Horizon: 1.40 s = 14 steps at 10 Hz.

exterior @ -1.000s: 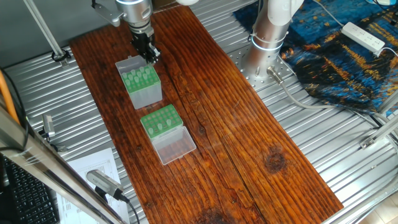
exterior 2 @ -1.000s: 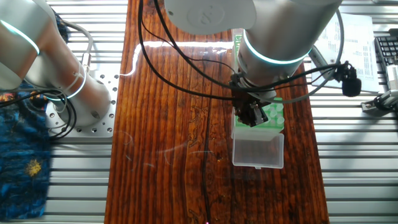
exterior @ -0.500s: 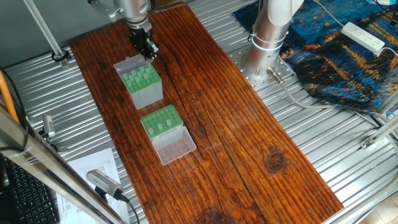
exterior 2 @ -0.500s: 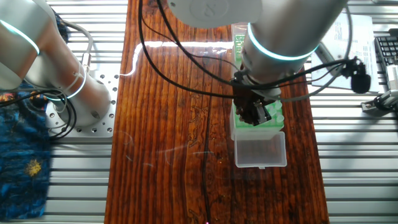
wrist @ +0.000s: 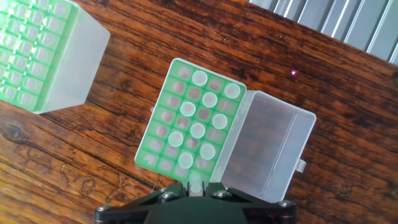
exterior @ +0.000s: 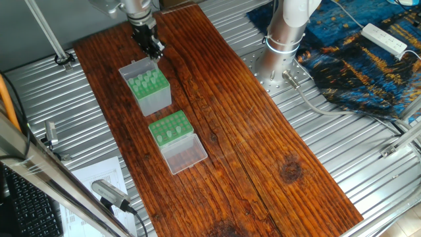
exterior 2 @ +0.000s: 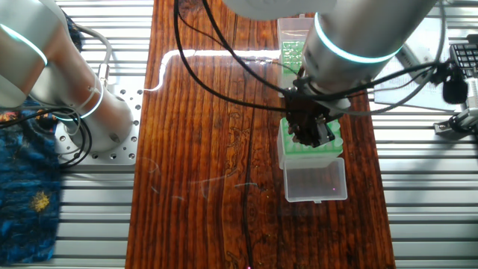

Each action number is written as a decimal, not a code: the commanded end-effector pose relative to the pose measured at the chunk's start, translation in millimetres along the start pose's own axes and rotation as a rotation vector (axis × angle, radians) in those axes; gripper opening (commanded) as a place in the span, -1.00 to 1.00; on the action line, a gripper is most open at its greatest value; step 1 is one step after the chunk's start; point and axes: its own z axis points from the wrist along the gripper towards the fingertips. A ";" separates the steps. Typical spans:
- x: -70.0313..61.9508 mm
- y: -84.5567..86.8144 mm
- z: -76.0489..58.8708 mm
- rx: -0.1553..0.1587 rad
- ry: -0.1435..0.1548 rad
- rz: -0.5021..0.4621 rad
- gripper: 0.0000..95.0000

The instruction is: Transfer all large pipette tips from one holder to another

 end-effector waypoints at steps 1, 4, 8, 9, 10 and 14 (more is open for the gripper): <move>2.0 -0.5 -7.4 -0.003 0.007 -0.008 -1.00; 3.5 -1.0 -15.4 -0.006 0.009 -0.015 -1.00; 3.7 -3.6 -29.9 -0.013 0.023 -0.033 -1.00; 4.3 -4.2 -33.9 -0.016 0.025 -0.037 -1.00; 4.4 -4.1 -38.2 -0.018 0.027 -0.039 -1.00; 2.9 -2.8 -57.2 -0.025 0.046 -0.049 -1.00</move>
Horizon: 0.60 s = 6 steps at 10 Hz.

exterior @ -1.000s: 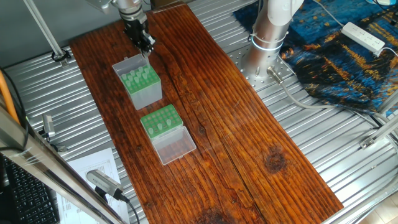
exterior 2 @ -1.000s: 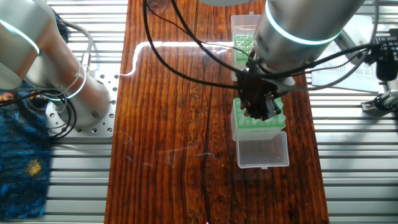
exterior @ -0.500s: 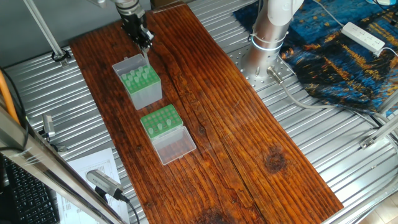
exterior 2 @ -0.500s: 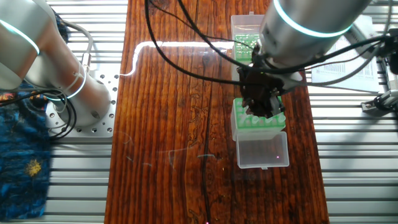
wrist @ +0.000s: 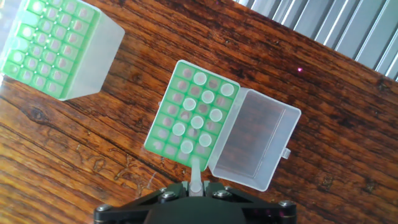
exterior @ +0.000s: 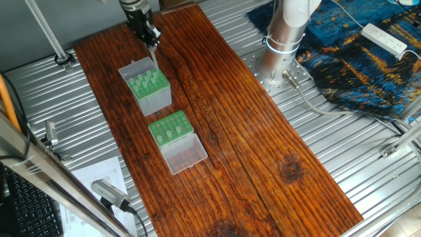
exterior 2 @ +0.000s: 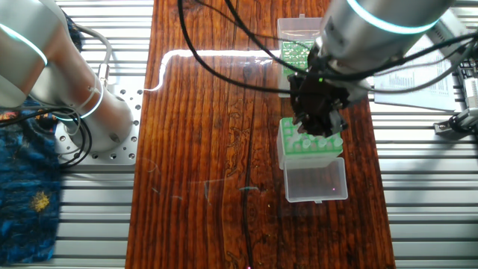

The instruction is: Transfer all large pipette tips from one holder to another

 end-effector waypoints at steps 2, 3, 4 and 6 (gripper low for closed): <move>-2.6 0.2 -7.9 -0.003 0.007 -0.005 -1.00; -2.7 0.4 -11.9 -0.004 0.011 -0.008 -1.00; -2.3 0.9 -17.8 -0.006 0.015 -0.012 -1.00; -3.1 3.1 -25.7 -0.007 0.021 -0.016 -1.00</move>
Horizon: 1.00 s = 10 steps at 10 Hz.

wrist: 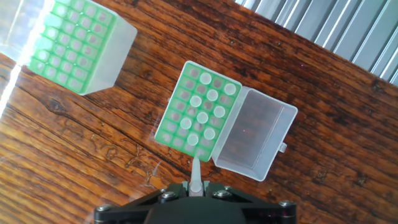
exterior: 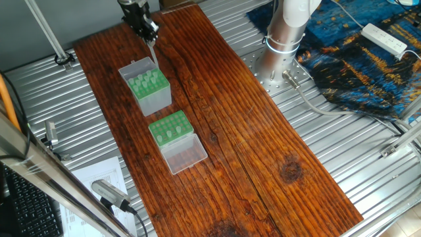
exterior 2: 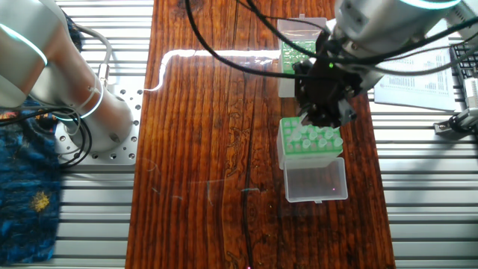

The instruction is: Transfer all large pipette tips from one holder to another

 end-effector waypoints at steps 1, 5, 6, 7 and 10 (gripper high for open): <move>-1.3 2.9 -7.0 -0.001 0.008 0.002 -1.00; -15.9 19.7 -30.2 -0.004 0.001 0.016 -1.00; -22.4 24.3 -33.9 -0.004 0.000 0.024 -1.00; -33.0 32.7 -35.9 -0.001 -0.001 0.042 -1.00; -59.6 61.8 -35.6 0.002 -0.006 0.102 -1.00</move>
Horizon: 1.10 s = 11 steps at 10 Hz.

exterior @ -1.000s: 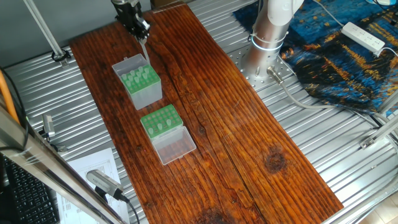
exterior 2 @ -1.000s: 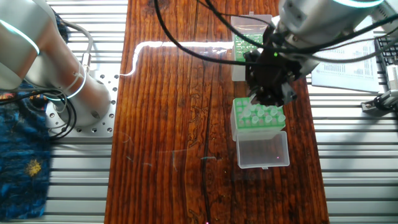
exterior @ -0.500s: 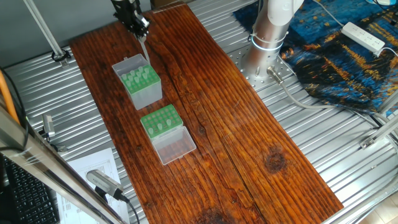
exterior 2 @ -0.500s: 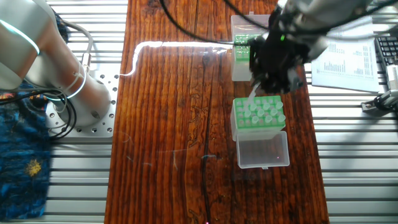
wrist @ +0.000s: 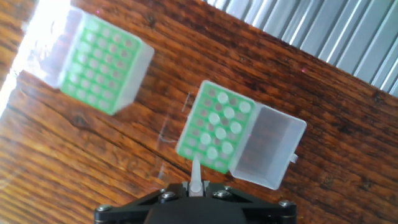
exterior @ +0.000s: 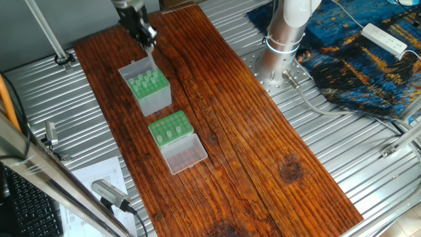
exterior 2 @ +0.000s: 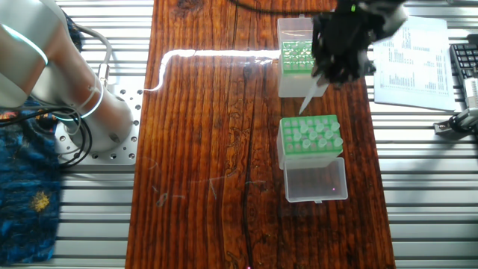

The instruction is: Transfer all large pipette tips from one holder to another

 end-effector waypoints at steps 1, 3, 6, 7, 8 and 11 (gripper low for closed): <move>-16.1 24.3 0.6 0.003 -0.001 0.041 -1.00; -29.0 46.5 -1.1 0.003 0.000 0.066 -1.00; -39.8 68.1 -4.0 0.002 -0.007 0.082 -1.00; -40.4 70.1 -3.1 -0.002 -0.017 0.079 -1.00; -43.0 77.7 0.7 -0.002 -0.027 0.093 -1.00; -45.7 85.2 5.1 0.001 -0.024 0.103 -1.00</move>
